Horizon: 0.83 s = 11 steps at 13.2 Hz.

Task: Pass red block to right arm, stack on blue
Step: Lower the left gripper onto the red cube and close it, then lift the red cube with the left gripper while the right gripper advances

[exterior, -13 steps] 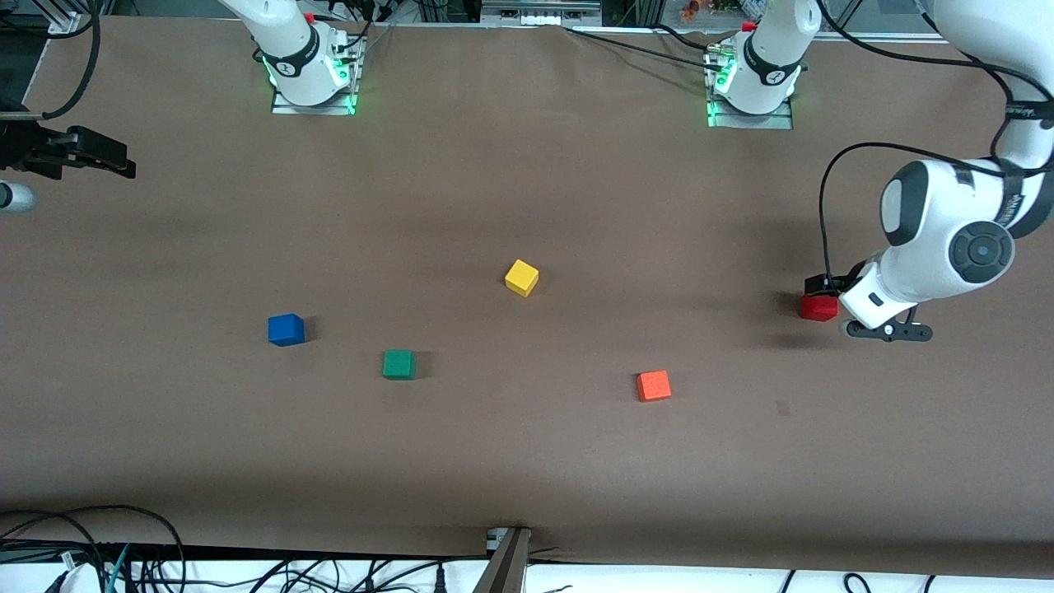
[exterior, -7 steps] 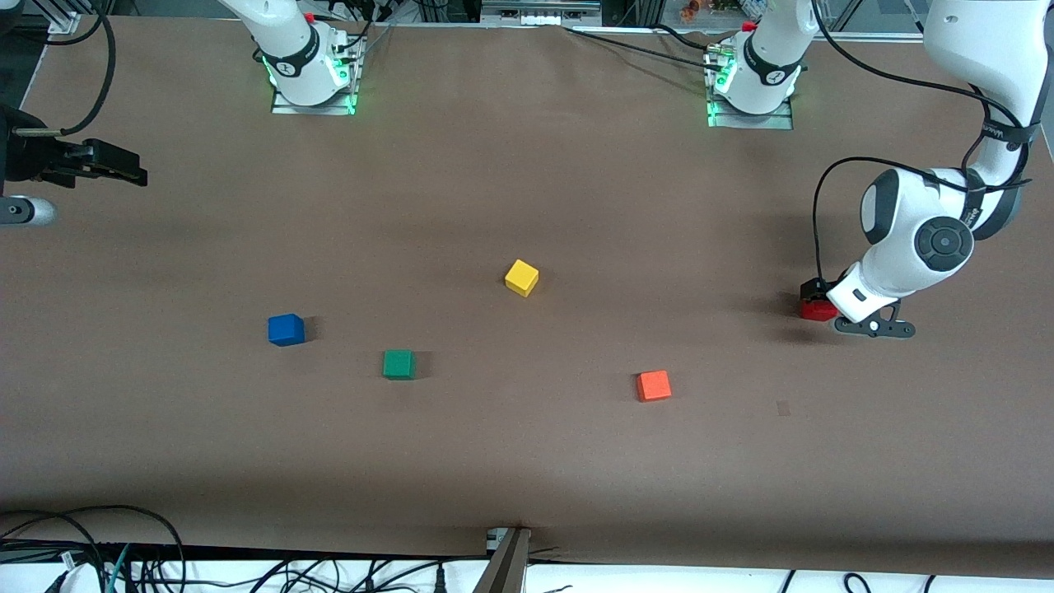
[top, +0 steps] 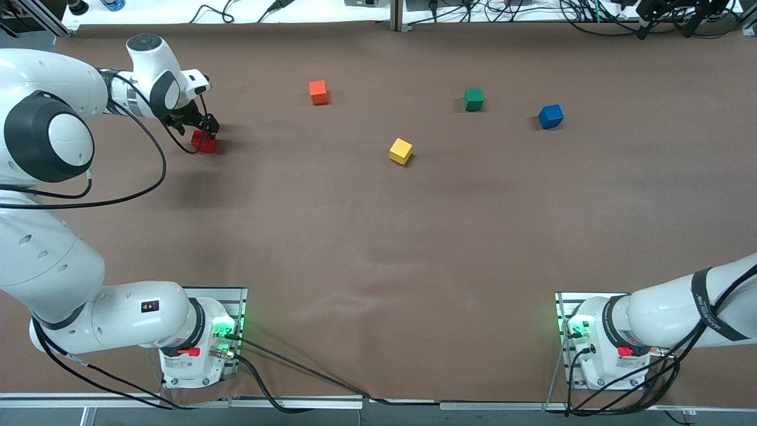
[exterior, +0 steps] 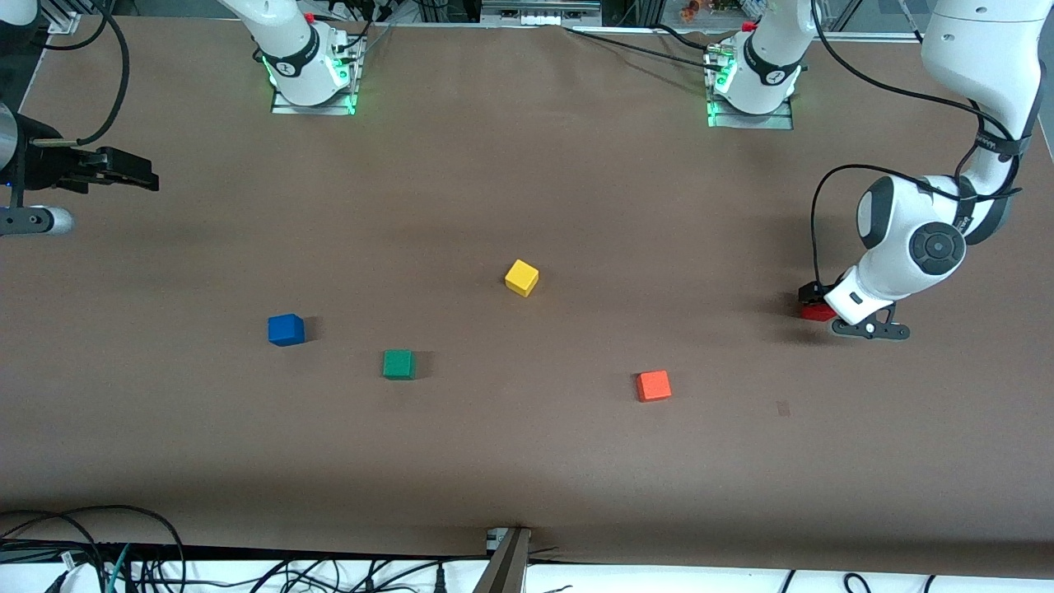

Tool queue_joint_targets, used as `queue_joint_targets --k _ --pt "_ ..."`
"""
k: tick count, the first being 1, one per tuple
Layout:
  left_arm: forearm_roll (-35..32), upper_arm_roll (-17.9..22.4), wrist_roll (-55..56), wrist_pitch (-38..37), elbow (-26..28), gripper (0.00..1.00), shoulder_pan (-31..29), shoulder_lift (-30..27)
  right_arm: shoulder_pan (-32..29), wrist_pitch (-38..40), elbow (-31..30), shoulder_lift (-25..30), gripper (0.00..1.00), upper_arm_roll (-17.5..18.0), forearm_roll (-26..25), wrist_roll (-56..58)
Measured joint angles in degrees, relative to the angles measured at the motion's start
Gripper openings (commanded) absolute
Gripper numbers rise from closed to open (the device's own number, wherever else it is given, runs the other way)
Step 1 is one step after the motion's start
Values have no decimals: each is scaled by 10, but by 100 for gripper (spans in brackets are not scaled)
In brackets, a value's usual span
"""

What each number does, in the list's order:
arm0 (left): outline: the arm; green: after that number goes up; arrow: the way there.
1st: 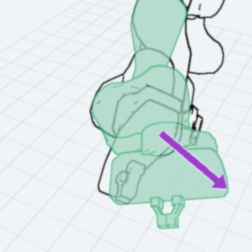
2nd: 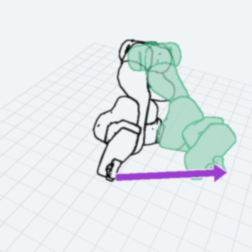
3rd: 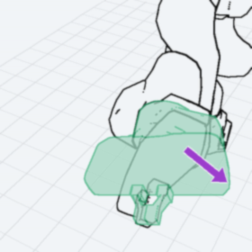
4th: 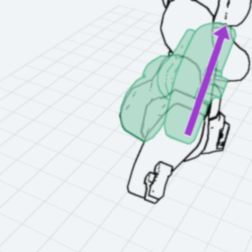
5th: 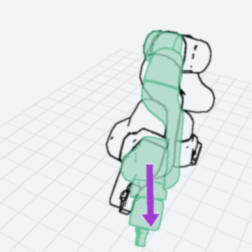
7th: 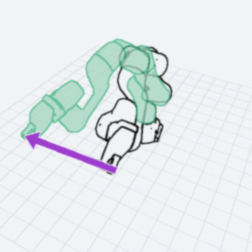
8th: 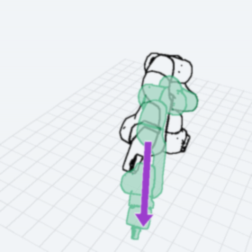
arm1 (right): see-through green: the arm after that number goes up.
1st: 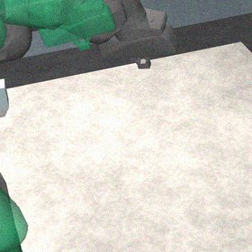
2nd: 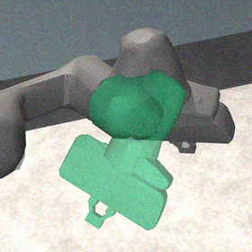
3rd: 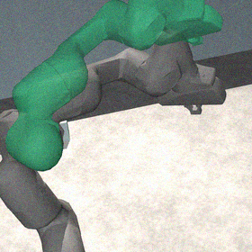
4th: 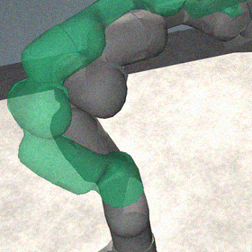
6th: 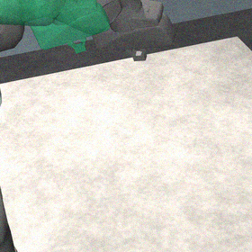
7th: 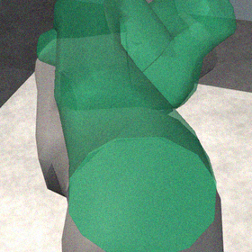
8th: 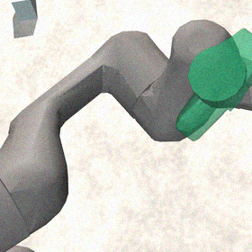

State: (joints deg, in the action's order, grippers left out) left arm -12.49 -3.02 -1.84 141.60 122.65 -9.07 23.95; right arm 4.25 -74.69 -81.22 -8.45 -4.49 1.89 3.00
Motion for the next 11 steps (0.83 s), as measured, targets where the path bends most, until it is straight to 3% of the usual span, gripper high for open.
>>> queue_joint_targets --k 2,6,8,11 --pt "0 0 0 7 5 100 -4 6 0 0 0 -4 100 0 15 0" --pt "0 -6 0 12 6 46 -13 12 -2 0 0 -13 100 -1 30 0" --pt "0 -8 0 13 6 28 -13 12 -2 0 0 -15 100 -1 36 0" --pt "2 -8 0 13 5 22 -14 11 -2 0 0 -15 100 -1 43 0"
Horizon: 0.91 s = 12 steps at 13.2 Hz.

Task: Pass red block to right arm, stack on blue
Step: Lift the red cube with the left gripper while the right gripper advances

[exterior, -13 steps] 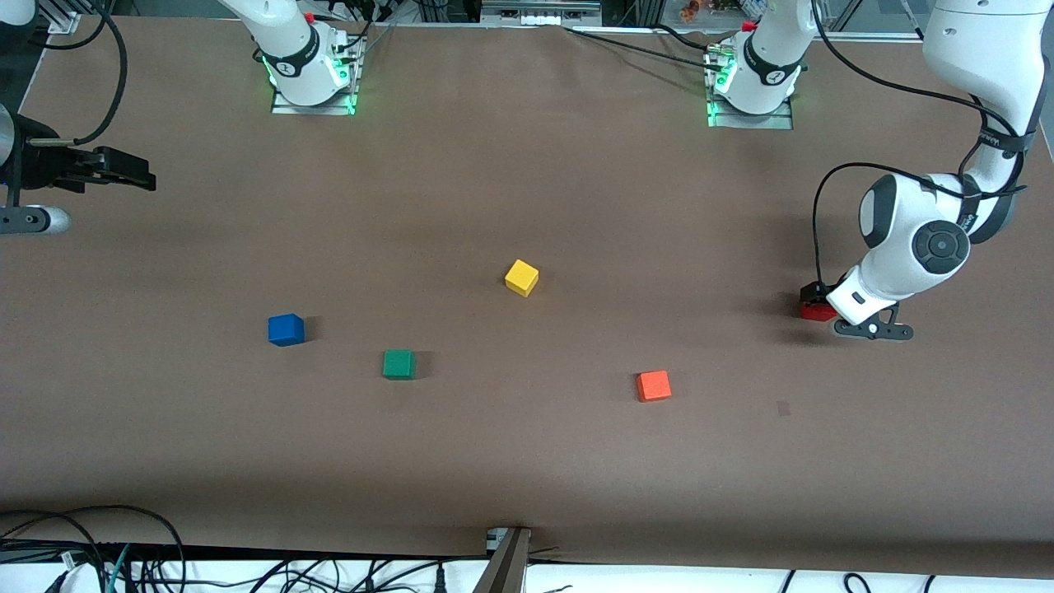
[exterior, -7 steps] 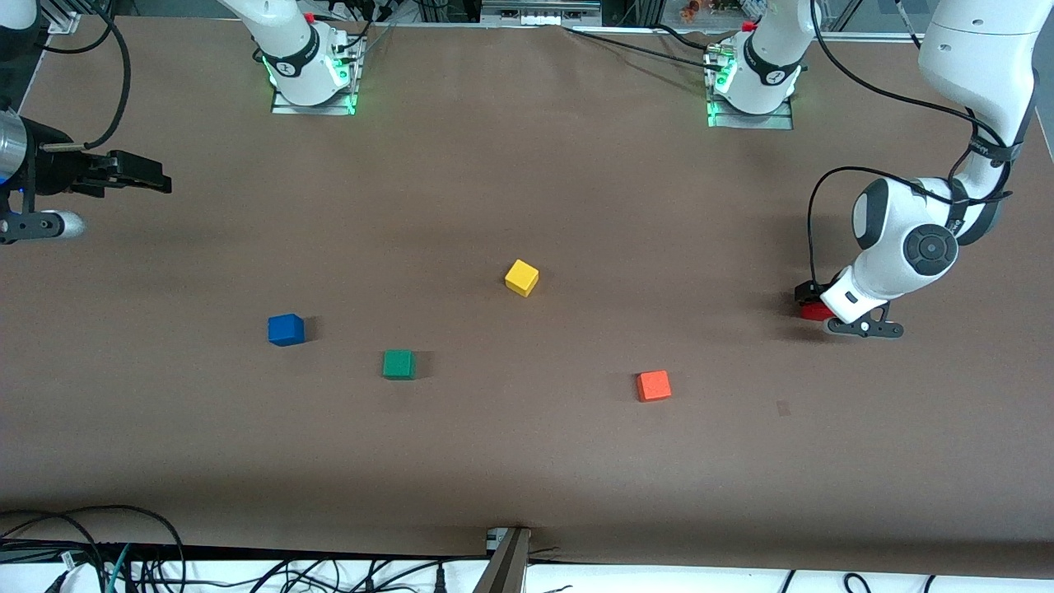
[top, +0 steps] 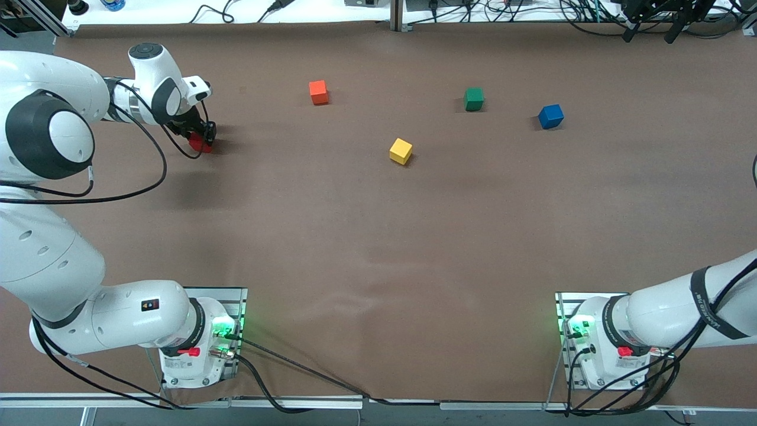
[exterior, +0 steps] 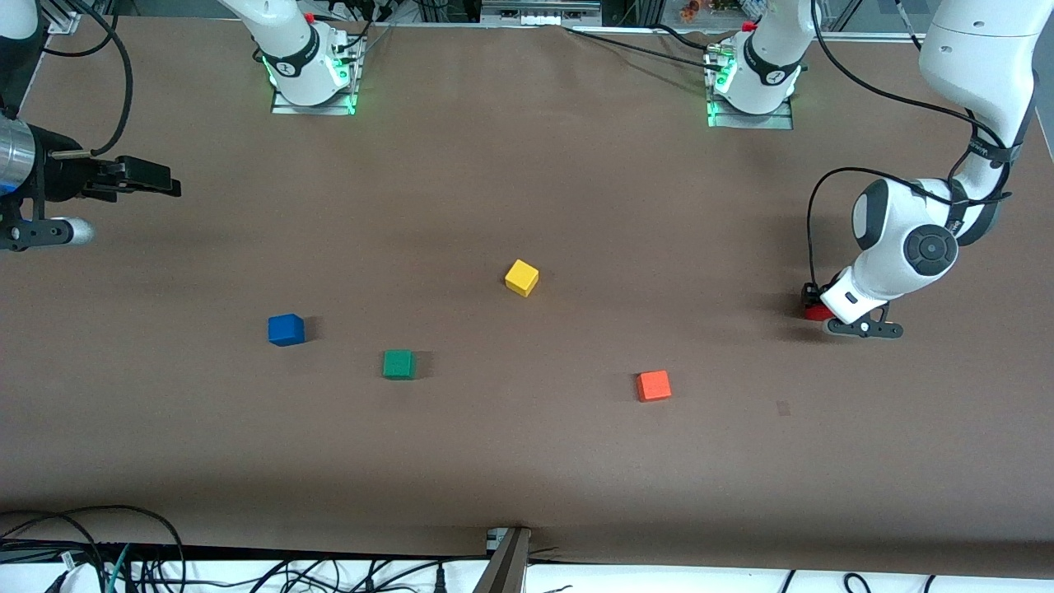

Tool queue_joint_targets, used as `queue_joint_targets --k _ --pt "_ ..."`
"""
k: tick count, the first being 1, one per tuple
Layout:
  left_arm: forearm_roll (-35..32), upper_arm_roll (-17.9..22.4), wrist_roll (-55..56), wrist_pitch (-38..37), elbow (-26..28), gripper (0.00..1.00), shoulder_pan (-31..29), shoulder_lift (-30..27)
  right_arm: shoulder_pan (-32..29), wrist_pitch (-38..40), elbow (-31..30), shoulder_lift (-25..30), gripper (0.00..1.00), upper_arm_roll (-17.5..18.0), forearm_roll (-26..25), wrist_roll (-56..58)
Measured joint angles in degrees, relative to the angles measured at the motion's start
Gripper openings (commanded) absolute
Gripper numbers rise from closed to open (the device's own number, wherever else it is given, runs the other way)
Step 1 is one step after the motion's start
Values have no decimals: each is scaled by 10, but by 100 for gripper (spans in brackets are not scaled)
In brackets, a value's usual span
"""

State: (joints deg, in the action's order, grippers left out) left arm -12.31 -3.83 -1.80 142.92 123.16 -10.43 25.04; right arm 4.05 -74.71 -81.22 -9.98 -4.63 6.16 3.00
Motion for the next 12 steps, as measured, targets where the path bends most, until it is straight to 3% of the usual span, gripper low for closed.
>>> queue_joint_targets --k 6,9,12 --pt "2 -42 1 -9 -8 20 -3 -48 0 0 0 -1 100 0 11 0" --pt "41 -72 1 -41 -13 18 -3 -84 0 0 0 -2 100 0 11 0" --pt "73 -75 -32 -58 -30 18 -3 -92 0 0 0 -2 100 0 12 2"
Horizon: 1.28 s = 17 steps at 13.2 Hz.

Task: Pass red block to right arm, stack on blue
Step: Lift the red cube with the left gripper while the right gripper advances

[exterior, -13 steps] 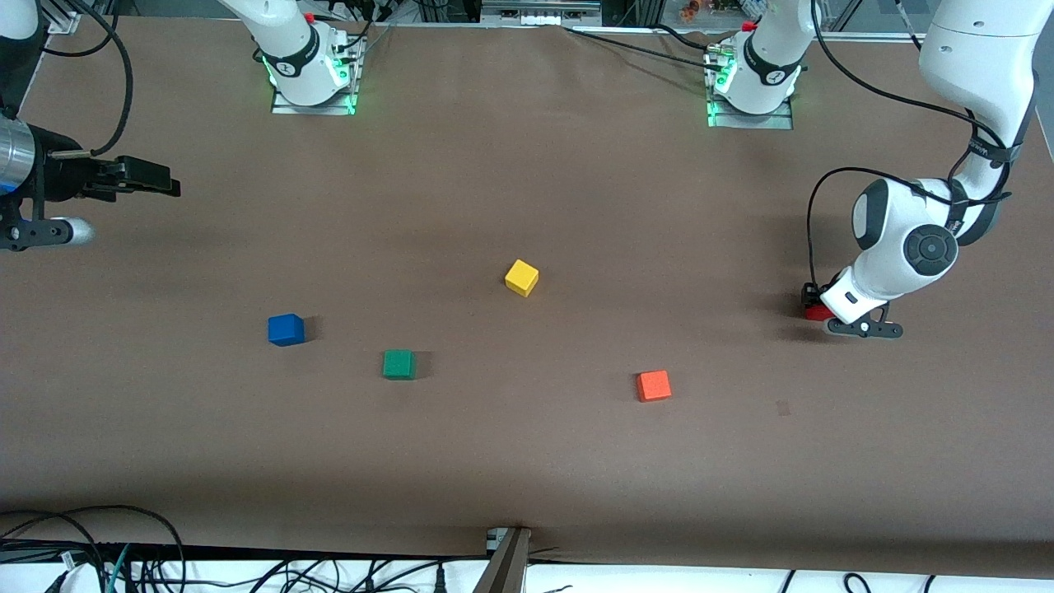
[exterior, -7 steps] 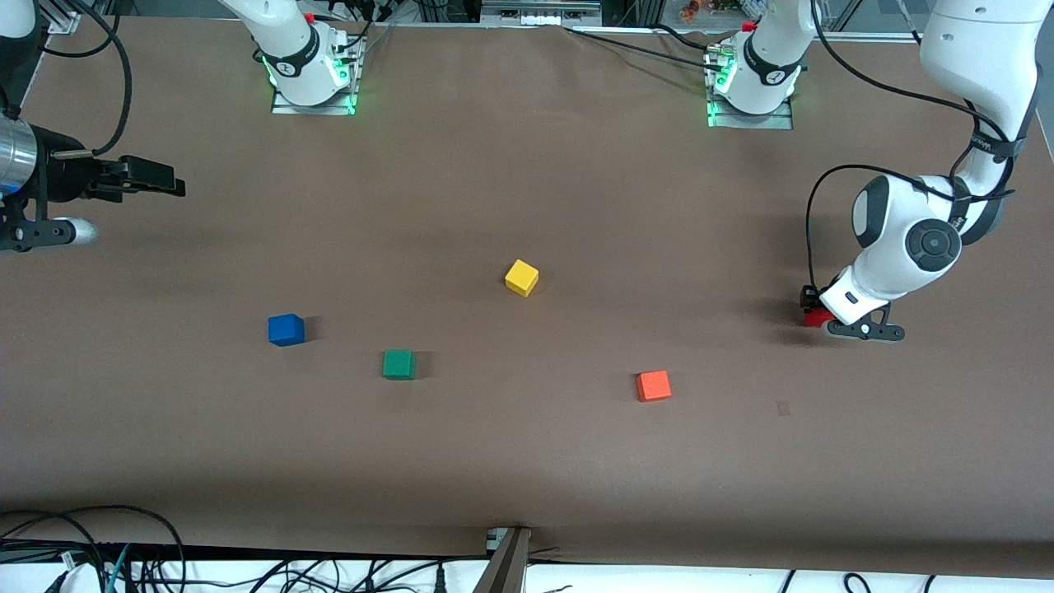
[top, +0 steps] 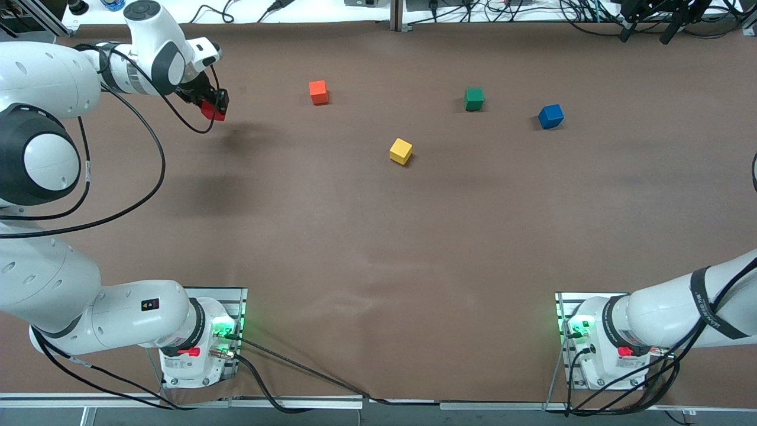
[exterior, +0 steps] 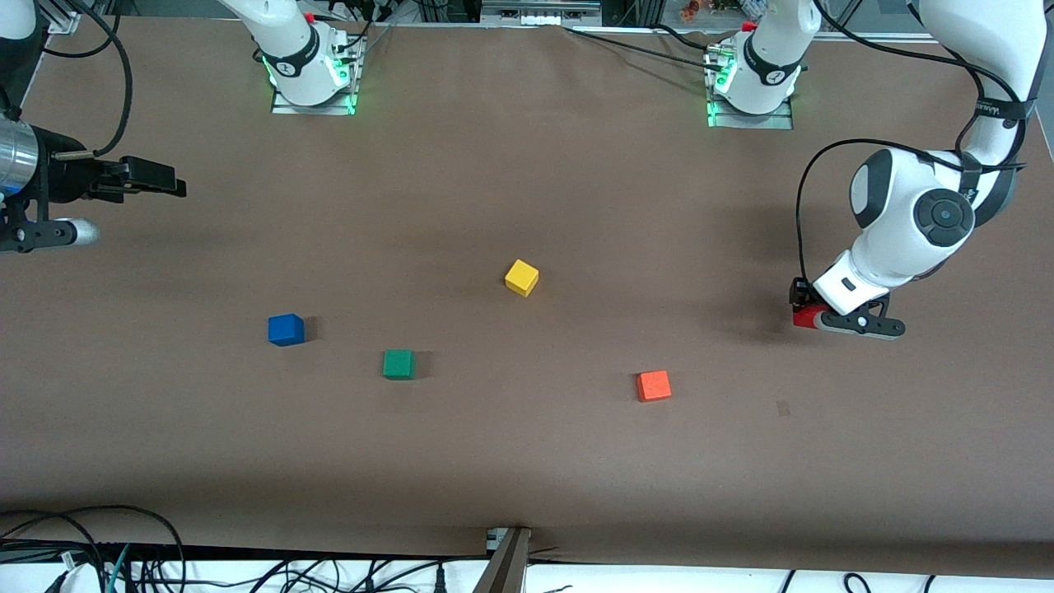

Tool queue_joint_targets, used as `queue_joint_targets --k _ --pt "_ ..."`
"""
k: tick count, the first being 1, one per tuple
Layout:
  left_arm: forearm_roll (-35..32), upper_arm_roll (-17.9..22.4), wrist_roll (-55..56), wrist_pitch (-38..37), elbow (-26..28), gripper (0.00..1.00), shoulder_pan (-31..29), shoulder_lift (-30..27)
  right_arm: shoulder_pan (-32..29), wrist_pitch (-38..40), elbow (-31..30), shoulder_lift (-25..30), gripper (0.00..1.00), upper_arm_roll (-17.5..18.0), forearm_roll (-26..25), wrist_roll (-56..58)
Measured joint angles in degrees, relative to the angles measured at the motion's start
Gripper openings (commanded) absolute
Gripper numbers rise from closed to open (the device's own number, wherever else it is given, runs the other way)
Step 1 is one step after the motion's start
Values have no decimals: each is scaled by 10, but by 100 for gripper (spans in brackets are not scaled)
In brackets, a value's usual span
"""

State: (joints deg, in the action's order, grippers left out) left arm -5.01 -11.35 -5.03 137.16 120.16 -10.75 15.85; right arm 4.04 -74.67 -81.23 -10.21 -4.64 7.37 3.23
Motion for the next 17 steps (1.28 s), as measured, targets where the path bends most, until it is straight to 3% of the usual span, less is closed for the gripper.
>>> queue_joint_targets --k 3,7,10,12,17 --pt "72 1 -98 -2 -13 17 -6 4 -1 1 0 -3 100 0 17 7" --pt "143 0 -204 -2 -34 19 -21 19 -23 21 -1 -17 100 -5 95 19" --pt "206 -9 -265 -2 -60 14 -20 33 -51 40 -1 -38 100 -7 151 51" --pt "264 -18 -310 -2 -70 12 -19 41 -57 44 -1 -45 100 -7 163 60" --pt "358 -98 -346 -2 -97 8 -19 45 -56 53 -1 -53 100 -4 215 61"
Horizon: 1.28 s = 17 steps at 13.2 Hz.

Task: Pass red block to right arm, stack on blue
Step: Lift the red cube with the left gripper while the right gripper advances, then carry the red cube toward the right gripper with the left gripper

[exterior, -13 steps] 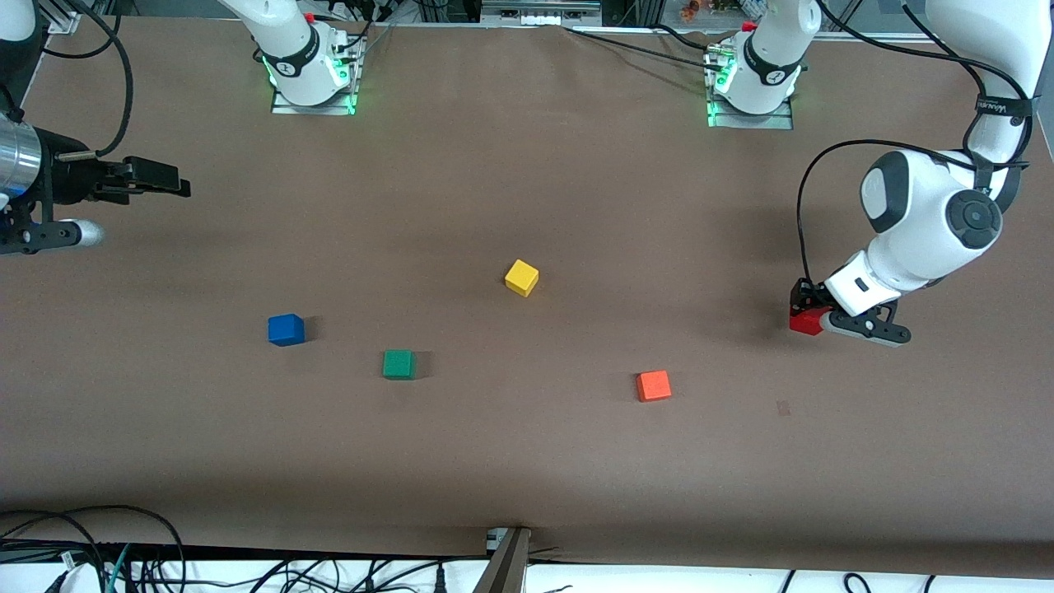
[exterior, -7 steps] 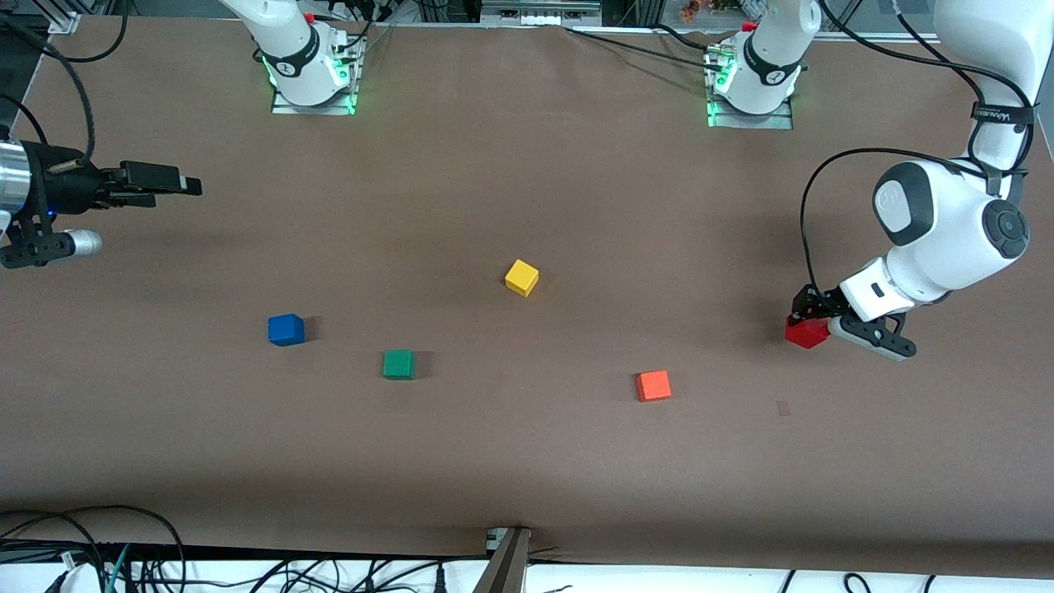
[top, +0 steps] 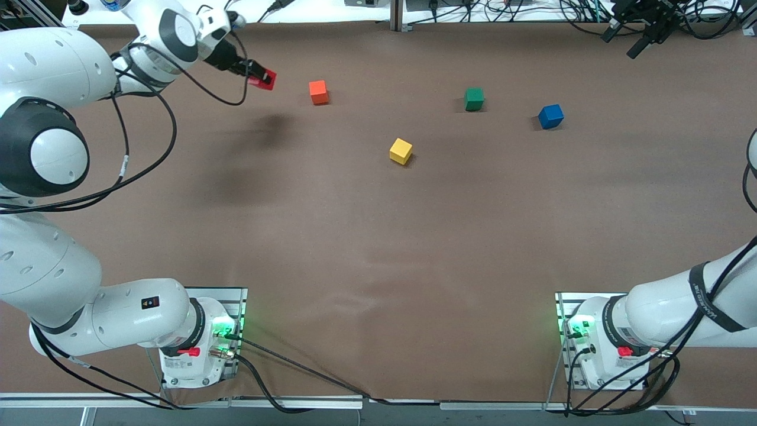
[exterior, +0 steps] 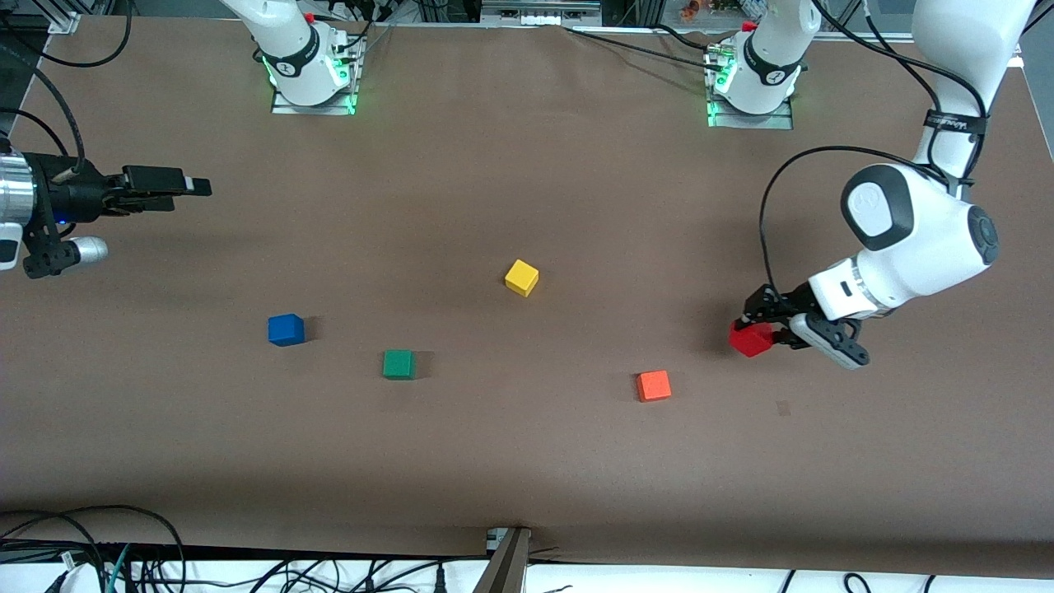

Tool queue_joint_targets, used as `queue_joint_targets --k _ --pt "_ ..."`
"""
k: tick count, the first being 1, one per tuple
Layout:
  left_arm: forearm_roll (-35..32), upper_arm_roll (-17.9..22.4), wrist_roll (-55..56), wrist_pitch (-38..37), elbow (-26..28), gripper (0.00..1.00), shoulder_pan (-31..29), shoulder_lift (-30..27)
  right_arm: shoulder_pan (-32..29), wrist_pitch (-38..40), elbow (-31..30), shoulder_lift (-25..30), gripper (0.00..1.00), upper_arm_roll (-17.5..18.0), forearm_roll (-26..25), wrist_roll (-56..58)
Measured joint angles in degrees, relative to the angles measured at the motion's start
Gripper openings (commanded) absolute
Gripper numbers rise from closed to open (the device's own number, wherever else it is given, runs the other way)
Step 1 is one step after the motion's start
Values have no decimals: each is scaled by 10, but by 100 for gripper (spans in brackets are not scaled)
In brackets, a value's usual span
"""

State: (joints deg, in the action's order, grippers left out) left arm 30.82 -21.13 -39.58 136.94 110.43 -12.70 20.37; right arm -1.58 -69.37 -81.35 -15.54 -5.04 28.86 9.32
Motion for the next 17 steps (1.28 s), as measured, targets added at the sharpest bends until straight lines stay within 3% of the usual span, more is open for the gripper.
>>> queue_joint_targets --k 8,12,14,17 --pt "143 -121 -49 -41 -66 0 -1 -3 5 1 0 -58 100 5 106 0" --pt "228 -179 -193 -43 -68 0 2 -2 13 -2 -1 -113 100 6 218 0" --pt "270 -185 -291 -45 -68 0 10 -2 18 -2 -1 -141 100 6 263 0" --pt "393 -188 -443 -37 -68 0 34 11 35 -6 -4 -172 100 6 332 -1"
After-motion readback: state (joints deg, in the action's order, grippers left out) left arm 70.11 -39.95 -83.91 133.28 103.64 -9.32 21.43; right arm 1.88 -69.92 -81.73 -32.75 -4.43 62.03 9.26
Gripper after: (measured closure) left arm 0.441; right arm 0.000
